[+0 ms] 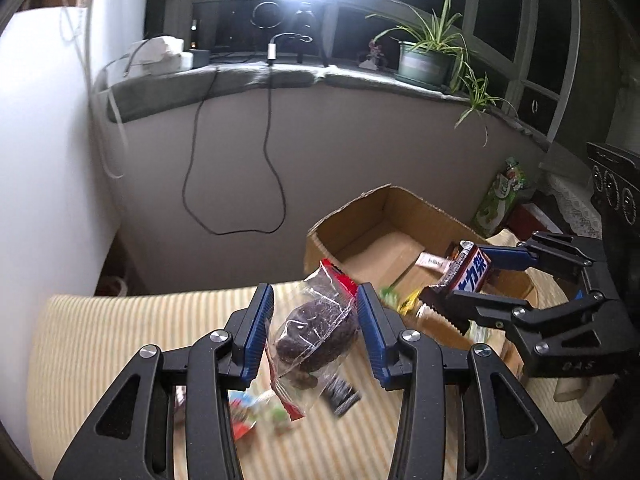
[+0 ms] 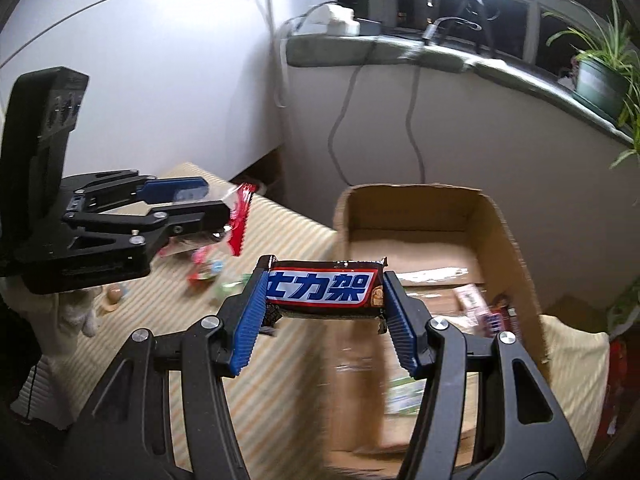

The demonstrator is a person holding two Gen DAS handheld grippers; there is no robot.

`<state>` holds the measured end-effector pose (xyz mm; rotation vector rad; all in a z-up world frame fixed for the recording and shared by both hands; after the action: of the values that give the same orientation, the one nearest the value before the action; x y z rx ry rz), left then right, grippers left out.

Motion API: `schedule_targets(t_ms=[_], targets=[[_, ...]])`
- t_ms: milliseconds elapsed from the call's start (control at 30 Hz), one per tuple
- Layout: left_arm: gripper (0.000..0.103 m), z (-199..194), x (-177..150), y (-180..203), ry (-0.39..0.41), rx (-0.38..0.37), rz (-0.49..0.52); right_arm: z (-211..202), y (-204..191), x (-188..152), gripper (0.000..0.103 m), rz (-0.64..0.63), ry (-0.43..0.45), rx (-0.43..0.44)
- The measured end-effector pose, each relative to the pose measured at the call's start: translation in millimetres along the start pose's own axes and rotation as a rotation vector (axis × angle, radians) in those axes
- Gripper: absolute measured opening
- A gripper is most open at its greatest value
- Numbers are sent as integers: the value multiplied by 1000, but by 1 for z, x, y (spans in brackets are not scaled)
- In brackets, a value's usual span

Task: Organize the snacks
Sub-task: 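Carry the cake and chocolate bar into the box and open both grippers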

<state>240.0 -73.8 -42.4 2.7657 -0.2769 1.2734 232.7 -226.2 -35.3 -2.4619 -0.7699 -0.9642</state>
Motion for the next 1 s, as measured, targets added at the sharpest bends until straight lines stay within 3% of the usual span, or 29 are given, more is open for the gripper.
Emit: schedule_targets(t_ms=[467, 1000], targets=[[41, 48, 32, 49, -21, -58, 35, 6, 77, 11, 59, 79, -36, -60], [42, 66, 40, 67, -38, -49, 61, 19, 101, 7, 60, 110, -81, -88]])
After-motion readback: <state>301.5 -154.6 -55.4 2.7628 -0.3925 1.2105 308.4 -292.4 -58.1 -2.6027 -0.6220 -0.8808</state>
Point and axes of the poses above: each gripper's, at about its wrist camera, not at the fingertips, and z roughly the way its jaws point, y to its right, x to its top, the point moved 2 cm from there along z, roughly the way its jaws point, and after that the axes turned 11 degrees about x, right-handed, at the moved point
